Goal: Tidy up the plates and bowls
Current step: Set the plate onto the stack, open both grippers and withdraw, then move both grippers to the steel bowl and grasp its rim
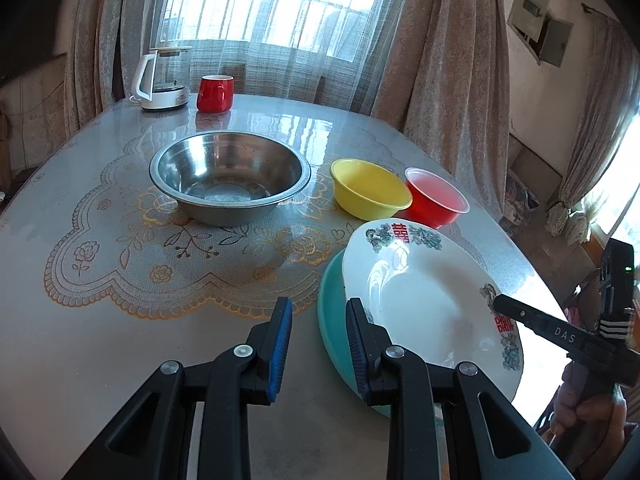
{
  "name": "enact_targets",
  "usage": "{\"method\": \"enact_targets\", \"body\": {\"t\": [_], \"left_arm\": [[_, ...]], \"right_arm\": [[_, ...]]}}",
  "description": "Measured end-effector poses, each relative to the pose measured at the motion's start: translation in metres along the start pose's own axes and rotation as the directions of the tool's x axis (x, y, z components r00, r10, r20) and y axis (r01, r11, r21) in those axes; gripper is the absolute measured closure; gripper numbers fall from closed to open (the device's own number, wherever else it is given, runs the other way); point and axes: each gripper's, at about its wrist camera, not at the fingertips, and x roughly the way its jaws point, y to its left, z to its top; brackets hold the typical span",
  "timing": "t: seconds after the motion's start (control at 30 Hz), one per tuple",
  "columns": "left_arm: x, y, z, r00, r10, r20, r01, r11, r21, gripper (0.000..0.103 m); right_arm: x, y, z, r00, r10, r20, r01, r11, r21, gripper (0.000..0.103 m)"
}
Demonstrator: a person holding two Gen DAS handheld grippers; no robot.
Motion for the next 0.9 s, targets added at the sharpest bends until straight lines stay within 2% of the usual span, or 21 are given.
{"method": "enact_targets", "body": {"t": [0.2, 0.27, 0.43, 0.53, 0.73, 0.9], "left_arm": [[0.002, -0.007, -0.004, 1.000, -0.001, -0.007, 0.002, 1.000, 0.024, 0.075], [0.001, -0.005, -0.003, 1.000, -0.002, -0.003, 0.002, 1.000, 0.021, 0.074], [-0.002, 0.010, 0.001, 0.999, 0.034, 0.013, -0.034, 0.999, 0.003, 0.074], [-0.001, 0.024, 0.005, 0.998, 0.062, 0.009, -0.062, 0.998, -0.028, 0.073], [0.001, 0.051, 0.019, 0.994, 0.110, 0.006, -0.109, 0.992, -0.064, 0.071], [0.005, 0.075, 0.036, 0.992, 0.129, -0.005, -0.129, 0.984, -0.123, 0.071]], "right_arm": [[-0.001, -0.002, 0.000, 1.000, 0.020, -0.023, -0.020, 1.000, 0.010, 0.086], [-0.001, -0.004, 0.001, 0.999, 0.008, -0.036, -0.008, 1.000, 0.020, 0.080], [-0.013, -0.006, 0.009, 1.000, -0.027, 0.016, 0.026, 0.999, 0.021, 0.075], [-0.020, 0.001, 0.018, 0.999, -0.010, 0.045, 0.010, 1.000, 0.017, 0.075], [-0.007, 0.045, 0.038, 0.991, 0.133, 0.008, -0.133, 0.990, -0.050, 0.074], [0.025, 0.093, 0.053, 0.956, 0.276, -0.099, -0.281, 0.959, -0.042, 0.074]]}}
